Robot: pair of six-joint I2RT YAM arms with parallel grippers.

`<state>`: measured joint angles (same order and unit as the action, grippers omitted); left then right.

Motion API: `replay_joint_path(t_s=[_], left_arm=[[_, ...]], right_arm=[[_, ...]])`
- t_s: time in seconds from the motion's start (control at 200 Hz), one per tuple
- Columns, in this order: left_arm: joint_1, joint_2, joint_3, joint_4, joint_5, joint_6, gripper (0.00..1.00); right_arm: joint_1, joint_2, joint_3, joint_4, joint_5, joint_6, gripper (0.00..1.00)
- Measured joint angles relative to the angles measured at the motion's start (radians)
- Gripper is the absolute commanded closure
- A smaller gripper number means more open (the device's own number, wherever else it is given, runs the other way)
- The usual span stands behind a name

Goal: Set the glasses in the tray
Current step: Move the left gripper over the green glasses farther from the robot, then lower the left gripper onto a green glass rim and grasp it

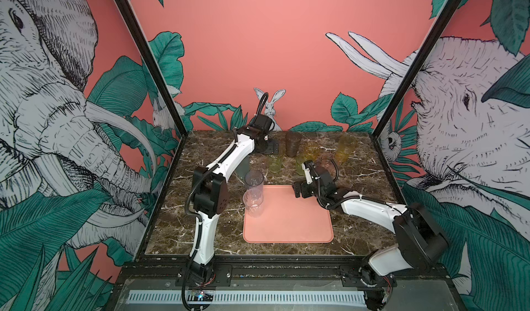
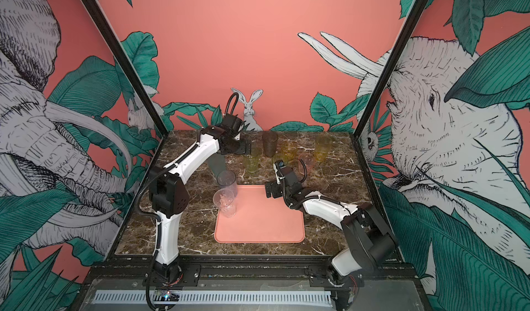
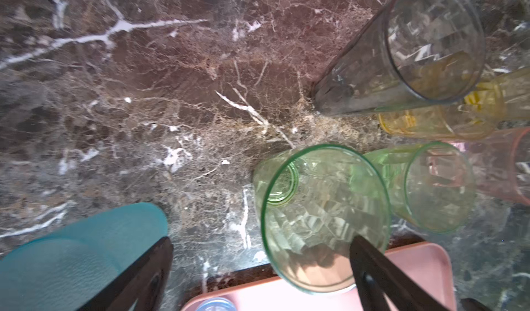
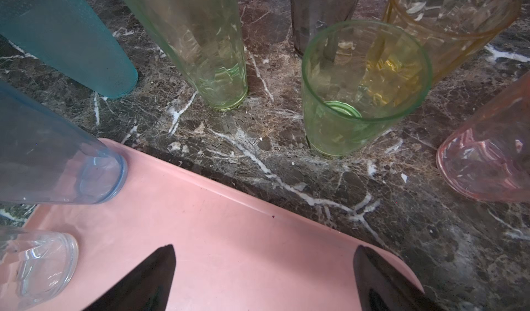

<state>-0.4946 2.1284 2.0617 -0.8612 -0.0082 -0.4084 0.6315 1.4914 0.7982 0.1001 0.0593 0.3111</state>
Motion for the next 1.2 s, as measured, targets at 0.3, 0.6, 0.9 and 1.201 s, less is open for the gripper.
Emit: replay_joint_path(t_s=[0.3,0.6,0.9,1.201], left_arm=[[0.003,0.06,0.034,0.0,0.031,-0.023,0.15],[0.003,0.107,0.1,-0.008,0.036,-0.041,0.32],[0.003,0.127,0.117,-0.015,0.044,-0.047,0.47],[0.004,0.136,0.134,-0.024,0.048,-0.048,0.62]], right_arm=[[0.0,0.0,0.0,-0.002,0.0,0.0,0.01],[0.0,0.0,0.0,-0.004,-0.007,0.0,0.01],[0.0,0.0,0.0,-0.008,-0.012,0.0,0.01],[0.0,0.0,0.0,-0.012,-0.015,0.0,0.01]])
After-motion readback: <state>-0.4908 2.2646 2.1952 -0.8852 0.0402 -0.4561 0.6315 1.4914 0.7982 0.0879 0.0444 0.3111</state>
